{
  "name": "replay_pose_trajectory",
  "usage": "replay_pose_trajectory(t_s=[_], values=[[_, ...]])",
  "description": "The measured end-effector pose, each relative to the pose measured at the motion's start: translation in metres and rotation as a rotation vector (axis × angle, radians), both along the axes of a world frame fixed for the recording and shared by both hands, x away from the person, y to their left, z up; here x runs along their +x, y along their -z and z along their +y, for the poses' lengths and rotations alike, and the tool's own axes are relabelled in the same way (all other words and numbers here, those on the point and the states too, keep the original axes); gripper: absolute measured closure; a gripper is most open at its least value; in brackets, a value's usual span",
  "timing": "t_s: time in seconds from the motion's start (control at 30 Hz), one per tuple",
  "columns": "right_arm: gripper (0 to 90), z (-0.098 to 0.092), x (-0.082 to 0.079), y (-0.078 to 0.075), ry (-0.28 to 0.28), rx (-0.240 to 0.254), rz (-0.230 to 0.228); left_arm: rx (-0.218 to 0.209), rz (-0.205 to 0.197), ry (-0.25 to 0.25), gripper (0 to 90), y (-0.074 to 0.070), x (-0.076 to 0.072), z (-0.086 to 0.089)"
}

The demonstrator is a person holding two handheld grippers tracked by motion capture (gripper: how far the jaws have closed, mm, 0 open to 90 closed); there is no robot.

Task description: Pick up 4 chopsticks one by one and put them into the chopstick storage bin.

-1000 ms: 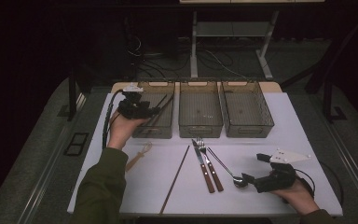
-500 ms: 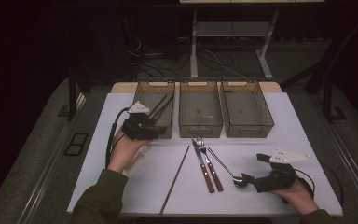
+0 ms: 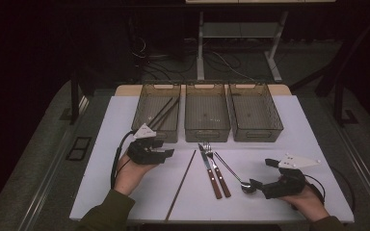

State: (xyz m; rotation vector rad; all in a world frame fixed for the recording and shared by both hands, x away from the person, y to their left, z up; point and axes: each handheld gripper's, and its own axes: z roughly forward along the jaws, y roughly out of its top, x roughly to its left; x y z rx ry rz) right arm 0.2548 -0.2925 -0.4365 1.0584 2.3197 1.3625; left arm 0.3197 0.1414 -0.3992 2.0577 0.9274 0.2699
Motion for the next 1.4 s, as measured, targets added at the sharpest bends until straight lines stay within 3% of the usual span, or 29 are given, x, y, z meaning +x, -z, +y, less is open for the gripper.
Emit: replay_pose_trajectory(t_s=[0.1, 0.33, 0.63, 0.83, 0.93, 1.23, 1.4], values=[[0.8, 0.000, 0.000, 0.000, 0.001, -0.001, -0.004, 0.019, 0.012, 0.022, 49.1, 0.006, -0.009, -0.002], [0.8, -0.001, 0.000, 0.000, 0.003, -0.001, -0.005, -0.013, 0.044, 0.069, 59.5, 0.012, -0.031, -0.009], [0.8, 0.000, -0.001, 0.000, 0.005, -0.002, -0.006, -0.014, 0.091, 0.103, 69.7, 0.020, -0.043, -0.019], [0.8, 0.000, -0.001, 0.000, 0.004, -0.006, -0.007, 0.037, 0.123, 0.136, 73.9, 0.029, -0.045, -0.032], [0.8, 0.000, 0.000, 0.000, 0.003, -0.006, -0.007, 0.036, 0.128, 0.141, 74.5, 0.031, -0.045, -0.036], [0.8, 0.000, 0.000, 0.000, 0.004, -0.007, -0.005, 0.095, 0.145, 0.151, 74.0, 0.040, -0.041, -0.043], [0.8, 0.000, 0.000, 0.000, 0.005, -0.007, -0.005, 0.100, 0.153, 0.151, 74.0, 0.042, -0.041, -0.046]])
